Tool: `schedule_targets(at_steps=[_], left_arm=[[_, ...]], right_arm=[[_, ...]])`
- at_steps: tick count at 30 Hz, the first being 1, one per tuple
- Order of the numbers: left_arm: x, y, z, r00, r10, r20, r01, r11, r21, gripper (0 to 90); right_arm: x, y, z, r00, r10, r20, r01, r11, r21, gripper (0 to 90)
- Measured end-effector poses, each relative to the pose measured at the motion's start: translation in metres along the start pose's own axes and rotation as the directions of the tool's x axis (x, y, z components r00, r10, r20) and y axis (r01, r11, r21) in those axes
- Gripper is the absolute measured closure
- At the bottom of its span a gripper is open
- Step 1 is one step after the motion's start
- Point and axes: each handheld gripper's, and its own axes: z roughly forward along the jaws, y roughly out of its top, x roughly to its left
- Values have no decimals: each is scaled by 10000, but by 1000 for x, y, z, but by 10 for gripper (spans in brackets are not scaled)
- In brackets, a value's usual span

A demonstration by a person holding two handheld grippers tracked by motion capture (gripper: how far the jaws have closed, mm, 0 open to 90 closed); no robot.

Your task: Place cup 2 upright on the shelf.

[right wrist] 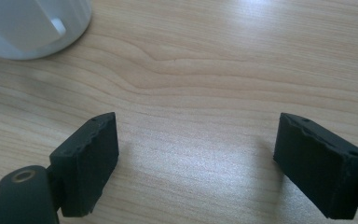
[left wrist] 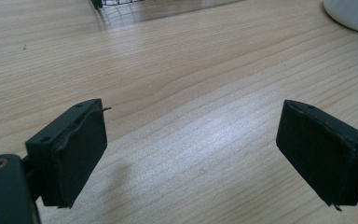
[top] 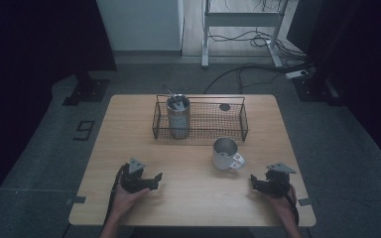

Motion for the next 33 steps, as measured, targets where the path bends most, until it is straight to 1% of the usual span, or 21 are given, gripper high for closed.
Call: schedule_targets(at_steps=[2, 5, 7, 10, 12, 17, 24, 29, 33], left_arm=[[0, -1, 1, 9999, 47, -123, -47, 10000, 27, 88], [0, -4, 3, 9998, 115, -171, -113, 9998, 157, 88], [-2, -5, 5, 9993, 261, -249, -255, 9993, 265, 88], [-6, -6, 7, 9985, 446, -317, -435, 9985, 340, 87], [-7, -6, 7, 9983, 501, -288, -491, 9982, 346, 88], [-6, -6, 7, 9986, 439, -292, -431, 9986, 300, 88], [-4, -8, 7, 9988, 309, -389, -297, 9990, 331, 88], [-7, -8, 7, 9987, 402, -301, -392, 9987, 329, 88], [-10, -8, 8, 9986, 488, -197, -480, 9980, 422, 88]], right_arm=[[-1, -1, -1, 10000, -2, 1, 2, 10000, -84, 131], [-2, 0, -6, 9998, 134, -130, -139, 9992, -387, 130], [-3, 2, -9, 9996, 182, -193, -193, 9980, -599, 131], [-1, 5, -13, 9992, 148, -359, -180, 9958, -902, 130], [2, 6, -16, 9983, 130, -576, -191, 9940, -1073, 130], [6, 10, -24, 9966, 81, -818, -197, 9895, -1431, 130], [12, 17, -31, 9928, 56, -1198, -263, 9849, -1713, 128], [18, 22, -35, 9901, -40, -1402, -232, 9812, -1914, 126], [25, 28, -36, 9877, -133, -1560, -172, 9811, -1928, 123]])
